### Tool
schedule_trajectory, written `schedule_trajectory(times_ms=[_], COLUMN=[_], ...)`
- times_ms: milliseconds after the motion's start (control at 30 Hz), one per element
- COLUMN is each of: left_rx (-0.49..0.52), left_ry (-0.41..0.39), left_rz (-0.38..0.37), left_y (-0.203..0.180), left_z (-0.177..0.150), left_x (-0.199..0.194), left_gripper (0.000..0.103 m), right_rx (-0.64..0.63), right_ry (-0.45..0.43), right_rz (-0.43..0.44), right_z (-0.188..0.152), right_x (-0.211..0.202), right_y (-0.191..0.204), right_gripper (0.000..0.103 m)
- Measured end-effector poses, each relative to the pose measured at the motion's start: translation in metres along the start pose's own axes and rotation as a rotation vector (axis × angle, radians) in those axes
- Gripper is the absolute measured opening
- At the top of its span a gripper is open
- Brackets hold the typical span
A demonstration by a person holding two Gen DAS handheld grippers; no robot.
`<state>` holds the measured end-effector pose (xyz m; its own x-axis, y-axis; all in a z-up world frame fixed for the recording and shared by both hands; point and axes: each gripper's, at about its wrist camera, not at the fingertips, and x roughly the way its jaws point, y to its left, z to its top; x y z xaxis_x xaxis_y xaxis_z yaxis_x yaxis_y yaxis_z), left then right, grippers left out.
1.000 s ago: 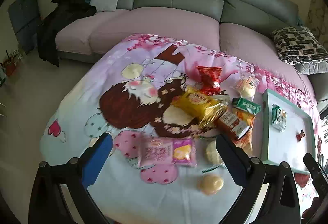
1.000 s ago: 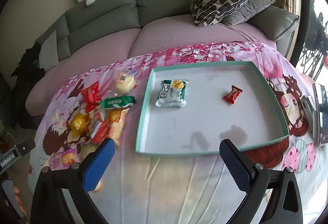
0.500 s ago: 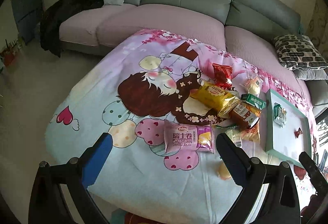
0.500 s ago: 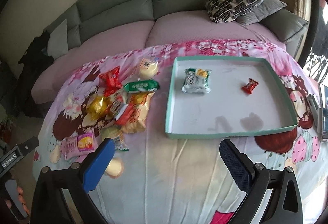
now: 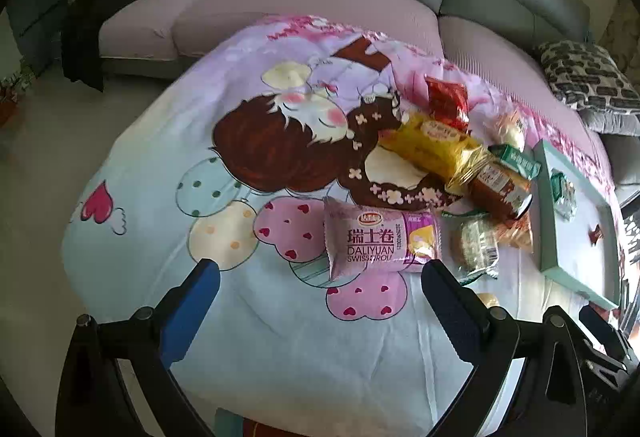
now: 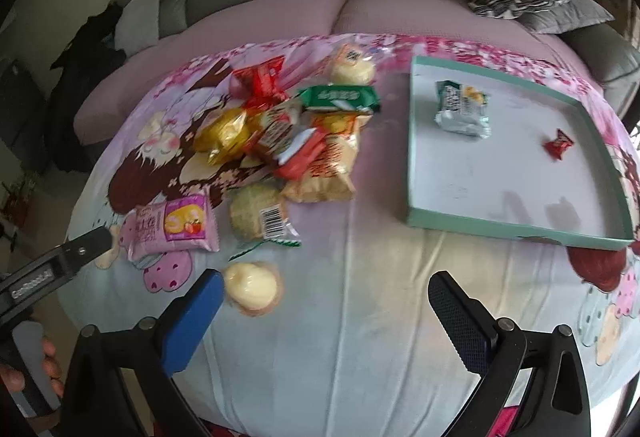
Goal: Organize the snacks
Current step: 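Move both open grippers back from the tray toward the snack pile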
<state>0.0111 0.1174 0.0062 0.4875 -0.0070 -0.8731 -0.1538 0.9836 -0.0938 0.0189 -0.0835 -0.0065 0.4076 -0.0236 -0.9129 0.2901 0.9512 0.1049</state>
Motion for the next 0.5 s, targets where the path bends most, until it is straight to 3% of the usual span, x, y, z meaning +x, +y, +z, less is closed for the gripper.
schedule_trajectory(times_ms=[500], left_rx=[0.017], left_ry=[0.064], left_rz=[0.01], left_y=[-0.002], left_z=[-0.002], left_x=[0.038], left_gripper=[0.101], right_rx=[-0.06], right_ry=[0.07], right_rz=[0.038], right_z=[-0.004], right_x=[0.035], right_y=[0.021], right_gripper=[0.103])
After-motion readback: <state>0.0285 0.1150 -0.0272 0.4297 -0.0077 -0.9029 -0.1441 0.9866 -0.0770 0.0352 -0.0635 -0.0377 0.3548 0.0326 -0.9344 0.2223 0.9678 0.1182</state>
